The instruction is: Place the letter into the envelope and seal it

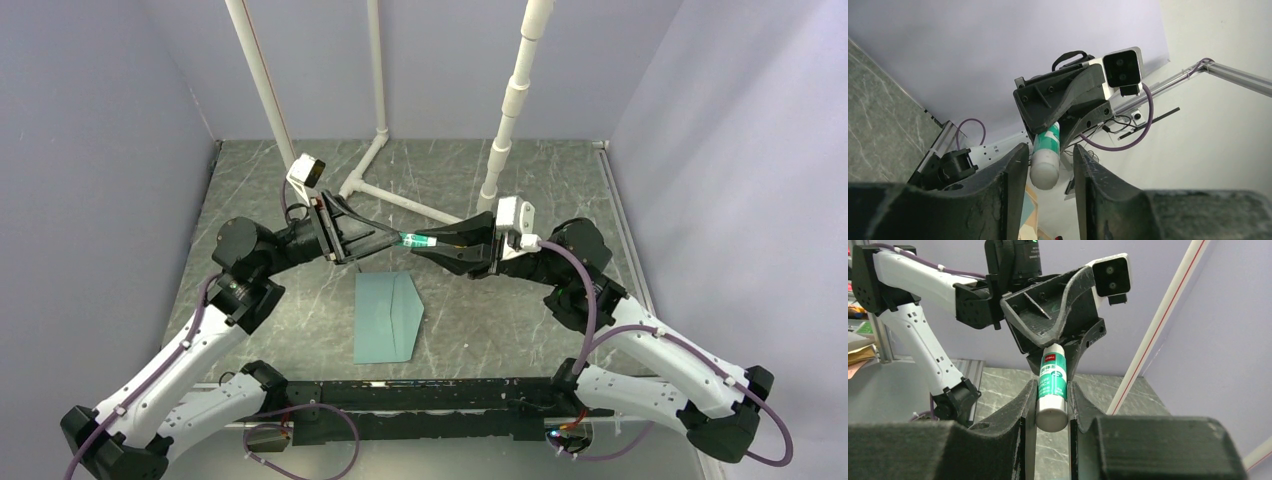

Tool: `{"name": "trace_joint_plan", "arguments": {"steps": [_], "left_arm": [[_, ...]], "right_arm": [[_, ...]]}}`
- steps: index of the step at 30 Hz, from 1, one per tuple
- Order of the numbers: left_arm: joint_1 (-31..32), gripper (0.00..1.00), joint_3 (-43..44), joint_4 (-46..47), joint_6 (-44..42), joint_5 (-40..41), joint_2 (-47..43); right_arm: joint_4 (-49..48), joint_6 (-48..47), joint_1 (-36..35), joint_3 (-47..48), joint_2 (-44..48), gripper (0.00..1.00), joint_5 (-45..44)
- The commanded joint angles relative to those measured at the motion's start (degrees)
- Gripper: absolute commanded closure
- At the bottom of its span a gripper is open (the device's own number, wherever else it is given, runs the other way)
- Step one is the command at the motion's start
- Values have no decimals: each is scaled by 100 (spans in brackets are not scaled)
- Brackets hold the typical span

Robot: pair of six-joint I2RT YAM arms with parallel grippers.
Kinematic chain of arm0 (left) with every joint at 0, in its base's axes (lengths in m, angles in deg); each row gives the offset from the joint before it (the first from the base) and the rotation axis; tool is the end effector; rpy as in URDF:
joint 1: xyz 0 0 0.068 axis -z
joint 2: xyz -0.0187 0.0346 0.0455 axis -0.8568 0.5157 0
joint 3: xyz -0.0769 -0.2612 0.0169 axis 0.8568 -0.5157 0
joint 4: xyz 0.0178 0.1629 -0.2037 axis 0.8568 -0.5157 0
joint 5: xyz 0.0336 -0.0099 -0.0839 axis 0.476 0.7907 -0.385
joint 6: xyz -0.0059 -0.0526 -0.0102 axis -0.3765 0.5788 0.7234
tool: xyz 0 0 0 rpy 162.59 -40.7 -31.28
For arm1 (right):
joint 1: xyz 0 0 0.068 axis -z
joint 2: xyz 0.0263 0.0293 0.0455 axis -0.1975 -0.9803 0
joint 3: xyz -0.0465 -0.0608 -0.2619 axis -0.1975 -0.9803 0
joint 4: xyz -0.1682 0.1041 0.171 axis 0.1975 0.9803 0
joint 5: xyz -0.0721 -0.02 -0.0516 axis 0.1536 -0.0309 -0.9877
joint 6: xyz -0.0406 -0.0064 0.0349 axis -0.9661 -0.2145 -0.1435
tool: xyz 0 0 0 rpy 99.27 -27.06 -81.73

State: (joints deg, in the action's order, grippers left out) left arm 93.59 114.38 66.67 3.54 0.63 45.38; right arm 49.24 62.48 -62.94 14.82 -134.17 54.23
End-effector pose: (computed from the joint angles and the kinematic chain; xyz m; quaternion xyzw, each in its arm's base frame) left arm 0.1394 -0.1228 0.4187 0.0536 0.5852 -0.7577 0.2836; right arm 0.1061 0.1629 0.4344 -0.4474 0.3868 0.4583 0.6635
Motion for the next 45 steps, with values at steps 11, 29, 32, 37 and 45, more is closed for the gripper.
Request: {"name": "trace_joint_plan", "arguments": {"steps": [11, 29, 32, 37, 45], "left_arm": [[2, 97, 120, 88, -119, -260, -28], [6, 98, -401, 1317, 861, 79, -14], [8, 98, -429, 1594, 1002, 44, 70], [6, 98, -434, 1588, 997, 35, 72], [4, 98, -455, 1465, 941, 84, 16]], "right_arm": [[-144, 163, 136, 94, -22, 100, 332], [-3598, 1034, 119, -611, -642, 28, 728], [-3561, 1026, 111, -501, -763, 30, 739], [-3393, 918, 101, -465, -781, 49, 682], [-3145, 862, 92, -384, -748, 60, 607]]}}
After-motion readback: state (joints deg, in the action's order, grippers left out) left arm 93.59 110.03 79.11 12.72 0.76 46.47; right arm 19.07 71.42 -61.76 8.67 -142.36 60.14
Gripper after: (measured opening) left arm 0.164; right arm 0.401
